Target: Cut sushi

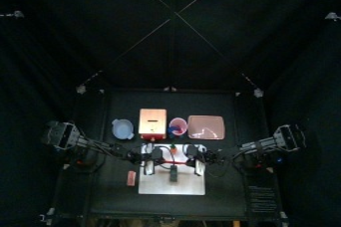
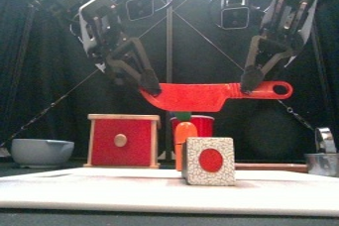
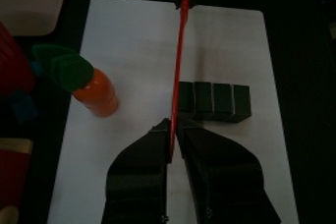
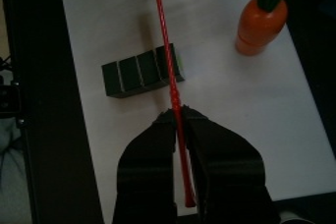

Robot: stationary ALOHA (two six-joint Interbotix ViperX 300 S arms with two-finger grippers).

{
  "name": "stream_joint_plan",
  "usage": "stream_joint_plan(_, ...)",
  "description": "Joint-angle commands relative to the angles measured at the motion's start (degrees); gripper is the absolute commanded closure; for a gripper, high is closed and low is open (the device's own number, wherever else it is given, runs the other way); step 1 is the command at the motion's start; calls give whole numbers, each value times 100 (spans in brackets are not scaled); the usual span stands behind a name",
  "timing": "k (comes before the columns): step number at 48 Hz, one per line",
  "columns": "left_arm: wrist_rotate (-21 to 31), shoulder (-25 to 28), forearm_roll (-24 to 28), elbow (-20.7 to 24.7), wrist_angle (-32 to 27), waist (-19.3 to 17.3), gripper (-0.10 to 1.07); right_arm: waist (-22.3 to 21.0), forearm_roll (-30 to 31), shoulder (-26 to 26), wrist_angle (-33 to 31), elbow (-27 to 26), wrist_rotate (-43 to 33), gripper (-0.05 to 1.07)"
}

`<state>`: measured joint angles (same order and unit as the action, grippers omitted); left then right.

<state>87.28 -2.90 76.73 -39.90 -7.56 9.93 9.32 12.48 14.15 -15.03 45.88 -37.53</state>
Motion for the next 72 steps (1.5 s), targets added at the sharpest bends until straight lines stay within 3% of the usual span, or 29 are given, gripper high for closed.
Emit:
stream_joint_plan(1,9,-105,105,88,-88,26,46,9,-18,-9,26,-149,-18,80)
stream_joint_plan(20,26,-35,510,167,-510,237,46,18,-9,-105,26,-237,-18,80)
stream_joint_plan(42,44,343,141,193,-527,571,46,158,-211,-193,26,-237,-18,80)
stream_joint_plan(58,44,729,26,334,-457,580,46,149,-255,-483,18,-237,-18,80)
stream_joint_plan(72,44,773,-62,325,-448,580,46,141,-237,-501,0,-220,-18,80)
